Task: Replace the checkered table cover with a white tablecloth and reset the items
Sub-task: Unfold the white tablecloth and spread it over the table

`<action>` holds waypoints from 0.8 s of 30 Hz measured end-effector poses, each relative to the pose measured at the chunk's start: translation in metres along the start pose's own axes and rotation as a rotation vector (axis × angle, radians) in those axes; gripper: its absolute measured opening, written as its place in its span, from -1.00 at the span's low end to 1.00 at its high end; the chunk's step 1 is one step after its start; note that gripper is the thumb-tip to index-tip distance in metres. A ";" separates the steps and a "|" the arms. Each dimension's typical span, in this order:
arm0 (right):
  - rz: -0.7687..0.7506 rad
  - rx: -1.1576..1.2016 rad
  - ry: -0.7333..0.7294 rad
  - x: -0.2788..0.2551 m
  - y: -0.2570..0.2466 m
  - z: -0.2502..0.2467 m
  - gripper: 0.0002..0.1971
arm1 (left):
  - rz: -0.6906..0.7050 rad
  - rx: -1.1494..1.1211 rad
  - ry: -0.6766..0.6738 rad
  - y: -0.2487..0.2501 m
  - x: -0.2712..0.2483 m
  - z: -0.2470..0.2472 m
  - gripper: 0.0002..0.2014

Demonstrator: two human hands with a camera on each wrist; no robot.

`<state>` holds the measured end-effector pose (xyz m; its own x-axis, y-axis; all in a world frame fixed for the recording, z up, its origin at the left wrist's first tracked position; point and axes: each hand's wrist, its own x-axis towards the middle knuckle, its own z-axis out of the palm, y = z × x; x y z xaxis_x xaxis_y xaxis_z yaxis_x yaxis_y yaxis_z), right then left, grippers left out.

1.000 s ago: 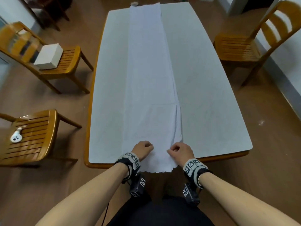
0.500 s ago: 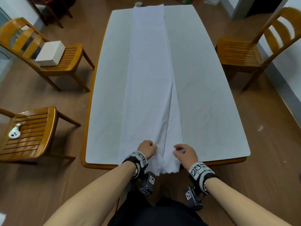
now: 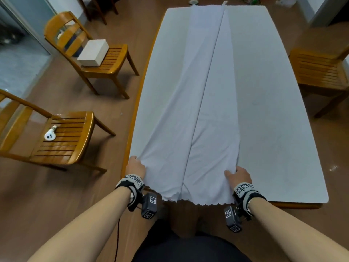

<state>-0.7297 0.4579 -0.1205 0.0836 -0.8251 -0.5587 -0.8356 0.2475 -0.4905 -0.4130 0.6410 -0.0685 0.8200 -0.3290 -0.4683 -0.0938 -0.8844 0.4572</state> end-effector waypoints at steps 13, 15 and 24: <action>0.176 -0.074 0.308 -0.028 -0.025 0.027 -0.40 | 0.001 0.085 -0.010 -0.067 0.089 -0.064 -0.75; 0.113 -0.128 0.324 -0.037 -0.037 0.038 -0.35 | 0.017 0.084 -0.029 -0.073 0.098 -0.070 -0.76; -0.127 -0.262 0.036 -0.073 -0.090 0.104 -0.62 | 0.007 0.046 -0.051 -0.100 0.132 -0.097 -0.72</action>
<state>-0.6039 0.5487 -0.1054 0.1815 -0.8597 -0.4775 -0.9316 0.0052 -0.3634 -0.2408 0.7177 -0.1025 0.7892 -0.3509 -0.5040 -0.1261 -0.8958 0.4262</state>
